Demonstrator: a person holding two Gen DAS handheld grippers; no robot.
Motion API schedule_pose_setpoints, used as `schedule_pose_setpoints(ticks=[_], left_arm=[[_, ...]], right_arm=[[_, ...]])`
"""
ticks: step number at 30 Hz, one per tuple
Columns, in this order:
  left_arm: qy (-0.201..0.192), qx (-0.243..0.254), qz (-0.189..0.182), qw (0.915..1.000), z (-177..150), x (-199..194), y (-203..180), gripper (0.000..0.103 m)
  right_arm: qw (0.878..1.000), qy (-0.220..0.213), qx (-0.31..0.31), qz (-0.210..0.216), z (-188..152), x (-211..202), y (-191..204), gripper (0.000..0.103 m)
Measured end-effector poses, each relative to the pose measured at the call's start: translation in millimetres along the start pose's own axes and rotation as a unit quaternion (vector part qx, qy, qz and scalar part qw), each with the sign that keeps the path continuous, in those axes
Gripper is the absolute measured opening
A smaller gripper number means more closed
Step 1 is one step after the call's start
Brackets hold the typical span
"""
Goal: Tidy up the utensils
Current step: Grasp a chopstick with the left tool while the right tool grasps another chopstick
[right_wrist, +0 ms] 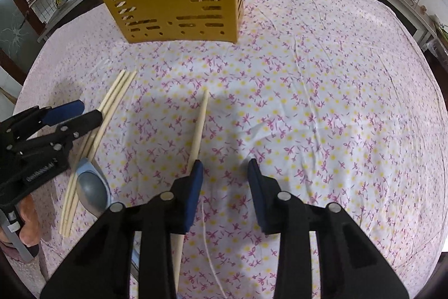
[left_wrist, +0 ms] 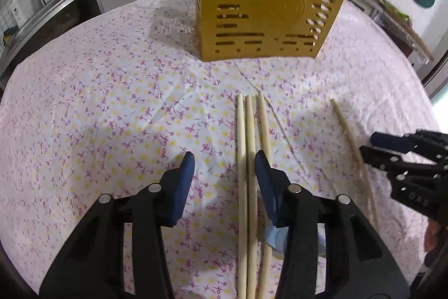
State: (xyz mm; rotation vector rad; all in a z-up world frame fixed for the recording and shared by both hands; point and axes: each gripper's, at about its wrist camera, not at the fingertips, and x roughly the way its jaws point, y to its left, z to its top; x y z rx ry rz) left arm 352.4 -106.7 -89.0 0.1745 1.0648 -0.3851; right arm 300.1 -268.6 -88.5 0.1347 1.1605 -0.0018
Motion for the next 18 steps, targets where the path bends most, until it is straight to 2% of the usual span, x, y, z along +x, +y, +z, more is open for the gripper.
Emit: schedule_pose_setpoints(ticks=[9, 14, 15, 18], left_arm=[[-0.001, -0.016, -0.014, 0.9998, 1, -2, 13, 0.041], [0.003, -0.031, -0.013, 0.9994, 3, -1, 30, 0.036], [0.004, -0.033, -0.012, 0.9994, 3, -1, 32, 0.031], [0.011, -0.038, -0.018, 0.9991, 5, 0, 36, 0.031]], right_arm=[[1.0, 0.01, -0.007, -0.012, 6, 0, -3, 0.031], [1.0, 0.013, -0.007, -0.009, 8, 2, -5, 0.031], [1.0, 0.014, -0.007, -0.009, 8, 2, -5, 0.031], [1.0, 0.017, -0.009, -0.01, 11, 4, -5, 0.031]])
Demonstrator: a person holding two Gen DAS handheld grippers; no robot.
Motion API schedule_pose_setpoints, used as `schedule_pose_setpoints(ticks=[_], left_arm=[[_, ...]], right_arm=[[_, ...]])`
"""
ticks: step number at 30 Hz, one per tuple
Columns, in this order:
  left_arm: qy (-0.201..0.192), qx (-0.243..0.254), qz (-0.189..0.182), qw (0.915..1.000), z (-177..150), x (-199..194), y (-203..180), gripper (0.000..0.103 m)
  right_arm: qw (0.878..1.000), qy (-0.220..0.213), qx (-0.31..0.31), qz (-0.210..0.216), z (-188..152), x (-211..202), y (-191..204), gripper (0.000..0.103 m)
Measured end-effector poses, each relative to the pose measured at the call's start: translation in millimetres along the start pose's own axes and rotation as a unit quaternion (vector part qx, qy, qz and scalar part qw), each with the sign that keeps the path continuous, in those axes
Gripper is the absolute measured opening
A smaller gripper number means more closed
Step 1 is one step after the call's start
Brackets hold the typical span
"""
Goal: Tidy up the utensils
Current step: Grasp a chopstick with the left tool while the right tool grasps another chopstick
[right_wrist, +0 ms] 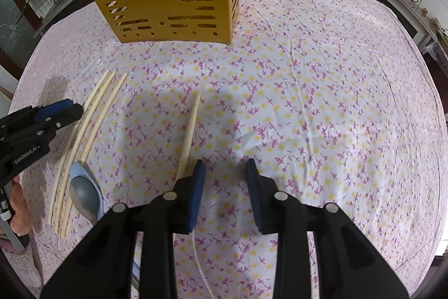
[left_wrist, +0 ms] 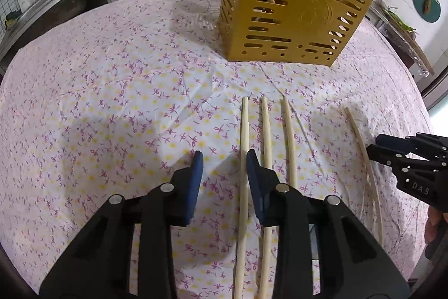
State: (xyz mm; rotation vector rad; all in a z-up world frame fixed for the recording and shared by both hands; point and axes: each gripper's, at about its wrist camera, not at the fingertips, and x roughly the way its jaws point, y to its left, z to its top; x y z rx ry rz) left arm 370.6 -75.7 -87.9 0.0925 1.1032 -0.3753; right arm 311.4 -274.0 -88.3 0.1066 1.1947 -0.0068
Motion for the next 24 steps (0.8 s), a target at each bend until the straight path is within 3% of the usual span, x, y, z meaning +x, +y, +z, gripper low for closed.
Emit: schedule_pose_setpoints(ticks=[10, 14, 21, 24], left_arm=[[0.027, 0.038, 0.044, 0.9979, 11, 13, -24, 0.031], [0.031, 0.047, 0.053, 0.997, 13, 13, -27, 0.032], [0.031, 0.026, 0.047, 0.998, 10, 7, -11, 0.008], [0.033, 0.016, 0.044, 0.9984, 9, 5, -4, 0.006]], right_arm=[[0.999, 0.034, -0.013, -0.016, 10, 6, 3, 0.031], [0.999, 0.037, -0.001, -0.004, 11, 3, 0, 0.03], [1.0, 0.019, 0.005, 0.016, 14, -11, 7, 0.03], [1.0, 0.028, -0.003, 0.013, 15, -6, 17, 0.03]])
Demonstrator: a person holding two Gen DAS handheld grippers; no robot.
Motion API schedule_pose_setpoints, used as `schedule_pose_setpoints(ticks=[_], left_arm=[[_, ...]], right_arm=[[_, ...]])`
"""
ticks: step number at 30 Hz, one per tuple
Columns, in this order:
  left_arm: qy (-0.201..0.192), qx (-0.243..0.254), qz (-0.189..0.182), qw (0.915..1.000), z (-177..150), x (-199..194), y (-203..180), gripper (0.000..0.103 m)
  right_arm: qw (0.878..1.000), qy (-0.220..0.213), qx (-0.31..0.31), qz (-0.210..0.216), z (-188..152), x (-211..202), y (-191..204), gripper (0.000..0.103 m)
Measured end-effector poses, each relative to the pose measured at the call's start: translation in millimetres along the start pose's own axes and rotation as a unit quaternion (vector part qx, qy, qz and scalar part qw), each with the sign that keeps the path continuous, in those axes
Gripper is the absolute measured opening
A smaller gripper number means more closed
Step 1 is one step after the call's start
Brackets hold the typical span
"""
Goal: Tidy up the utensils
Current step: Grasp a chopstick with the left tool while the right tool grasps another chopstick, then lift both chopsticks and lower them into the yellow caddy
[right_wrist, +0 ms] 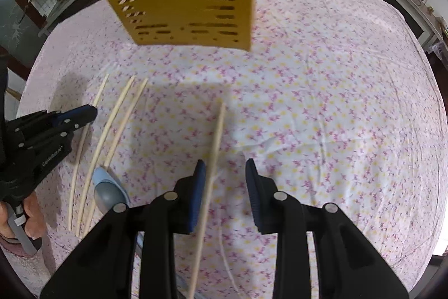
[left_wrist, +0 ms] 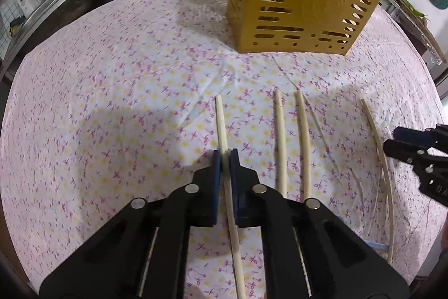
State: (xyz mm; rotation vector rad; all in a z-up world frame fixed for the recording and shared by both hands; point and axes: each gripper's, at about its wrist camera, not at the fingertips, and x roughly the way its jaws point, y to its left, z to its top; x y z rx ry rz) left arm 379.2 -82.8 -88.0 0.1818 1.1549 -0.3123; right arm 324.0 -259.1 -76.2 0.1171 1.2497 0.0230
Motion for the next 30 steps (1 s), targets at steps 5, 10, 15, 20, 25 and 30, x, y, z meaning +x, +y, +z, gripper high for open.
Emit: schedule_pose_setpoints(ticks=[5, 10, 15, 20, 25, 30], left_arm=[[0.008, -0.01, 0.001, 0.9999, -8, -5, 13, 0.006], [0.024, -0.013, -0.01, 0.9996, -8, -2, 27, 0.006], [0.042, -0.004, -0.005, 0.9991, 1, 2, 25, 0.006], [0.034, -0.019, 0.005, 0.9992, -1, -2, 26, 0.005], [-0.025, -0.026, 0.01, 0.9993, -17, -29, 19, 0.005], [-0.107, -0.077, -0.018, 0.9911, -19, -59, 28, 0.005]], right_arm=[[1.0, 0.016, -0.004, -0.01, 6, 13, 12, 0.021], [0.999, 0.036, -0.007, -0.02, 16, 19, 19, 0.012], [0.999, 0.036, -0.002, -0.017, 25, 21, 19, 0.007], [1.0, 0.004, -0.009, -0.017, 17, 6, 13, 0.006], [0.998, -0.064, -0.013, 0.0, 9, -24, 10, 0.006], [0.988, -0.151, -0.009, 0.018, 3, -59, 1, 0.006]])
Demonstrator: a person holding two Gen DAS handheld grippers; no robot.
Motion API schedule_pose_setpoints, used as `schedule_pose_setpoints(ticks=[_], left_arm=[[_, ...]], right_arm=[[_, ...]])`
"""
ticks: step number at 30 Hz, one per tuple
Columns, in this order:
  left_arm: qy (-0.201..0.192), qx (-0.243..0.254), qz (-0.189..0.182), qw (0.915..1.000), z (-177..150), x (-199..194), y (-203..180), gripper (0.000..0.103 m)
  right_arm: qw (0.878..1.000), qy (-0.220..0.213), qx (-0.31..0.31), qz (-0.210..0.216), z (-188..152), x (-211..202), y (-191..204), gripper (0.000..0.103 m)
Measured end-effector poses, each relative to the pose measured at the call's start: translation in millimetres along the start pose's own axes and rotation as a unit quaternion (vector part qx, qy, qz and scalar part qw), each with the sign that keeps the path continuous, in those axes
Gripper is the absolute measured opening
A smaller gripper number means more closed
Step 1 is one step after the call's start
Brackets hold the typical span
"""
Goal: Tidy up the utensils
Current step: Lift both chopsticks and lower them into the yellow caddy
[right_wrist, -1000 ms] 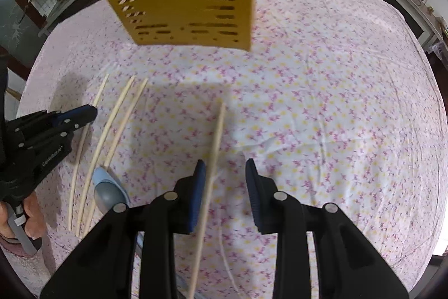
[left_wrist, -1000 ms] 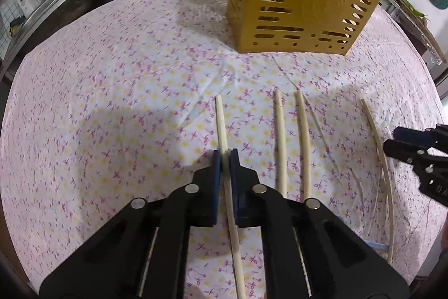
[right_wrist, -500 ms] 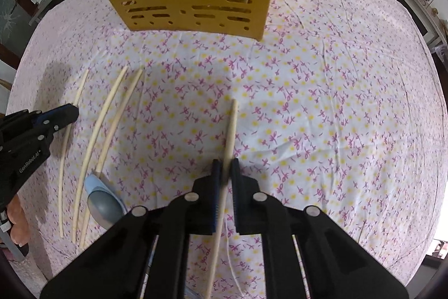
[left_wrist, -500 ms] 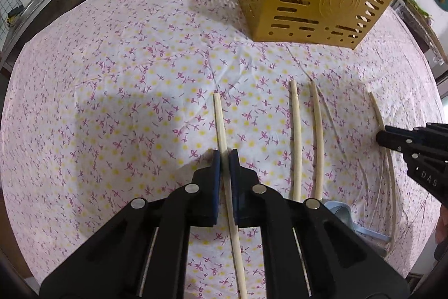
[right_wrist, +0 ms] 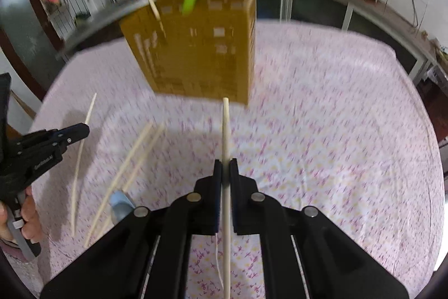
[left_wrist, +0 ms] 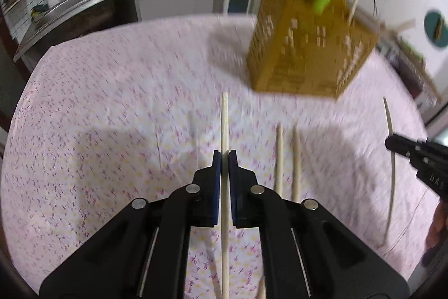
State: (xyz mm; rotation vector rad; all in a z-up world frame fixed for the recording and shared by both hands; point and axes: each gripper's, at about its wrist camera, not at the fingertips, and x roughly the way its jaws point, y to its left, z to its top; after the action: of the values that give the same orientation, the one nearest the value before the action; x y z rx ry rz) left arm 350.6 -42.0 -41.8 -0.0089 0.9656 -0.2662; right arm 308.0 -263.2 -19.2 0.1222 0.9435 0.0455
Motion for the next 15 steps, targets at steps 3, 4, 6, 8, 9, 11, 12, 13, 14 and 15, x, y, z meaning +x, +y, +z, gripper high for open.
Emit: schedule_pose_setpoints(ticks=[3, 4, 6, 8, 9, 11, 12, 13, 14, 15], left_arm=[[-0.037, -0.016, 0.0, 0.9992, 5, -13, 4, 0.005], [-0.062, -0.019, -0.009, 0.9978, 6, -23, 2, 0.005], [-0.088, -0.02, -0.012, 0.9959, 10, -33, 0, 0.005], [-0.119, -0.022, -0.01, 0.9926, 15, -46, -4, 0.005], [-0.13, -0.021, -0.009, 0.9913, 15, -50, -5, 0.005], [-0.137, -0.011, -0.006, 0.9904, 19, -53, -12, 0.005], [-0.138, -0.005, -0.009, 0.9904, 19, -55, -15, 0.005], [-0.142, 0.001, -0.005, 0.9898, 19, -55, -19, 0.005], [-0.145, 0.004, -0.002, 0.9894, 18, -56, -23, 0.005], [-0.148, 0.006, -0.002, 0.989, 17, -59, -23, 0.005]], right_arm=[[0.999, -0.048, 0.006, 0.013, -1, -13, -19, 0.006], [0.998, -0.06, 0.007, 0.014, -2, -19, -25, 0.006], [0.996, -0.09, 0.013, 0.016, 3, -27, -29, 0.006], [0.994, -0.108, 0.024, 0.022, 9, -33, -25, 0.006], [0.993, -0.115, 0.029, 0.025, 10, -34, -25, 0.006], [0.991, -0.126, 0.033, 0.025, 11, -38, -24, 0.006], [0.99, -0.133, 0.034, 0.028, 13, -39, -24, 0.006], [0.989, -0.139, 0.034, 0.027, 12, -39, -23, 0.006], [0.988, -0.146, 0.034, 0.026, 12, -39, -23, 0.006], [0.987, -0.154, 0.034, 0.025, 11, -40, -23, 0.006]])
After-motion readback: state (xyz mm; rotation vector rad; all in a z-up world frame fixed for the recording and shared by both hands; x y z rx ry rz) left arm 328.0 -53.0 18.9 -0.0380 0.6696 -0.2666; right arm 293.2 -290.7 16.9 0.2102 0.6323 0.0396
